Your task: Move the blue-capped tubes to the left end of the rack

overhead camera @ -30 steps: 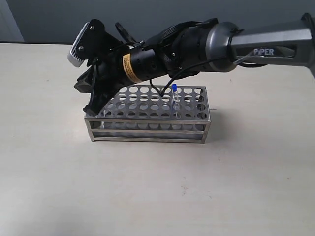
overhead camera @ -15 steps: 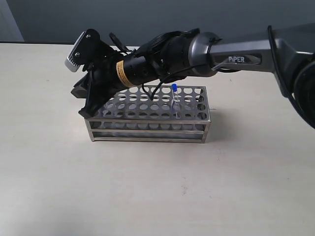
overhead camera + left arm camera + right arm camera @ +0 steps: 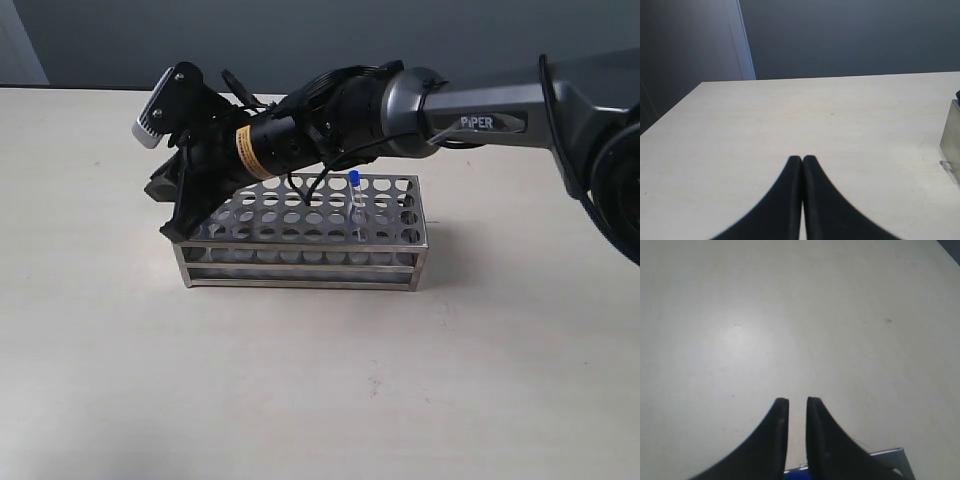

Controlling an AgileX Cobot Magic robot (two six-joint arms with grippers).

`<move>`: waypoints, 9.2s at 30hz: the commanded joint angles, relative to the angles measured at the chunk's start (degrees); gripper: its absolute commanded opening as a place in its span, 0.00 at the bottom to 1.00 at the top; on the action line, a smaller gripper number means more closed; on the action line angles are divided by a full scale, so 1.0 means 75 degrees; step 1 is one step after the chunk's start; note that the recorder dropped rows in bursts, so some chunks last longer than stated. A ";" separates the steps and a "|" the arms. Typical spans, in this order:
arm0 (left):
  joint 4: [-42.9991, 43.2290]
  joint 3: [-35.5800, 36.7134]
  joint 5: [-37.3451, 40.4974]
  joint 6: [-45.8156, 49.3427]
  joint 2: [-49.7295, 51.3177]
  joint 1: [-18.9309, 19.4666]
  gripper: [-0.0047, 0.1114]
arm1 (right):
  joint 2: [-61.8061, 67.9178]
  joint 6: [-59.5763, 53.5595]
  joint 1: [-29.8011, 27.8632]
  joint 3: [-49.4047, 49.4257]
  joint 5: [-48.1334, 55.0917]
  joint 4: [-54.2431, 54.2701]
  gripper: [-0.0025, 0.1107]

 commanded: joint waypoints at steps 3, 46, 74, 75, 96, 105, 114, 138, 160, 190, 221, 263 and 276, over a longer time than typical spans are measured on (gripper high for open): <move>0.0000 0.0038 -0.0090 -0.0028 -0.0028 -0.0058 0.04 | 0.0024 0.0016 0.0005 -0.0054 -0.0203 -0.0001 0.34; 0.0000 0.0038 -0.0090 -0.0028 -0.0028 -0.0058 0.04 | -0.2973 -0.4672 -0.2237 0.4462 0.1216 0.4945 0.39; 0.0000 0.0038 -0.0090 -0.0028 -0.0028 -0.0058 0.04 | -0.1975 -0.4774 -0.2223 0.4072 0.1297 0.6392 0.59; 0.0000 0.0038 -0.0090 -0.0028 -0.0028 -0.0058 0.04 | -0.1927 -0.4774 -0.2223 0.4072 0.1297 0.6392 0.59; 0.0000 0.0038 -0.0090 -0.0028 -0.0028 -0.0058 0.04 | -0.1801 -0.4635 -0.2223 0.4072 0.0835 0.6373 0.03; 0.0000 0.0038 -0.0090 -0.0028 -0.0028 -0.0058 0.04 | -0.2841 -0.4635 -0.2140 0.4072 0.0848 0.6315 0.02; 0.0000 0.0038 -0.0090 -0.0028 -0.0028 -0.0058 0.04 | -0.3298 -0.4635 -0.1279 0.3882 0.0805 0.6063 0.02; 0.0000 0.0038 -0.0090 -0.0028 -0.0028 -0.0058 0.04 | -0.1966 -0.4596 0.0446 0.2321 0.0798 0.5968 0.02; 0.0000 0.0038 -0.0090 -0.0028 -0.0028 -0.0058 0.04 | -0.1598 -0.4596 0.0446 0.2099 0.0402 0.5968 0.02; 0.0000 0.0038 -0.0090 -0.0028 -0.0028 -0.0058 0.04 | -0.0709 -0.4580 0.0446 0.1693 0.0156 0.5331 0.42; 0.0000 0.0038 -0.0090 -0.0028 -0.0028 -0.0058 0.04 | -0.9950 -0.4307 0.0431 0.7528 0.6564 0.7434 0.02; 0.0000 0.0038 -0.0090 -0.0028 -0.0028 -0.0058 0.04 | -1.6315 -0.7620 -0.3820 1.0879 0.6833 0.9842 0.02; 0.0055 0.0038 -0.0090 -0.0028 -0.0028 -0.0056 0.04 | -1.6757 -1.0111 -0.5799 1.1630 0.6776 1.2432 0.02</move>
